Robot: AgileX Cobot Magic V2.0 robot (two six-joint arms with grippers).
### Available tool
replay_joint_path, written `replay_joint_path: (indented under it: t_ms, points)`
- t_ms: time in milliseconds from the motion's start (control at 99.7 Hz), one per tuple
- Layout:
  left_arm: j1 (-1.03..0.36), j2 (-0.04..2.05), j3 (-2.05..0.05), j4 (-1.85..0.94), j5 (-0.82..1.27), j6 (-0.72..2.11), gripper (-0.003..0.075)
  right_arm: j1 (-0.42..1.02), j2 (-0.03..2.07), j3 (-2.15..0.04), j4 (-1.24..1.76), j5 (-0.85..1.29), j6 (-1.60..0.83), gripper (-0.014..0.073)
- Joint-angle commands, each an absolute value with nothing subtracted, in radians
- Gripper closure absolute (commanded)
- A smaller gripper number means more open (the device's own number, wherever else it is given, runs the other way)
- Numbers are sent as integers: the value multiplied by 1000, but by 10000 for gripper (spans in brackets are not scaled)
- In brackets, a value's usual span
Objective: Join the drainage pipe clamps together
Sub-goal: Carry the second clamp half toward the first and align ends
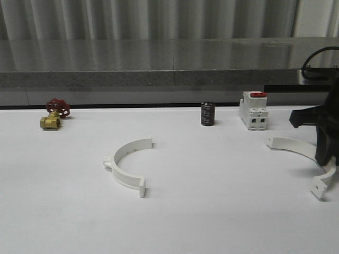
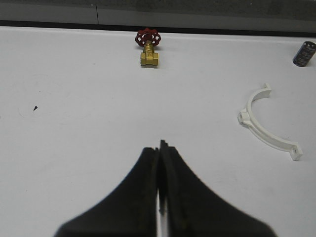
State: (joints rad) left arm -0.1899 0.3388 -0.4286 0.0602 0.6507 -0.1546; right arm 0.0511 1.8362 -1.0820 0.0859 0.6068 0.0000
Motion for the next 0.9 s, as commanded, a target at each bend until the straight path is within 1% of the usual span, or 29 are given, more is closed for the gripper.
replay_joint_path:
  t_ms: [0, 90, 190, 461, 672, 892]
  points:
    - [-186, 345, -454, 54, 576, -167, 741, 62, 1790, -1131, 128, 636, -14, 596]
    - [-186, 345, -454, 54, 576, -167, 741, 94, 1790, -1172, 153, 683, 0, 596]
    - [-186, 345, -454, 54, 576, -167, 741, 154, 1790, -1213, 153, 702, 86, 596]
    - [-186, 345, -454, 54, 576, -167, 741, 346, 1792, -1286, 91, 663, 356, 596]
    - [-186, 345, -454, 54, 576, -167, 741, 426, 1812, -1295, -18, 645, 565, 596]
    - [-186, 345, -454, 54, 576, -167, 741, 492, 1885, -1385, -43, 697, 624, 596]
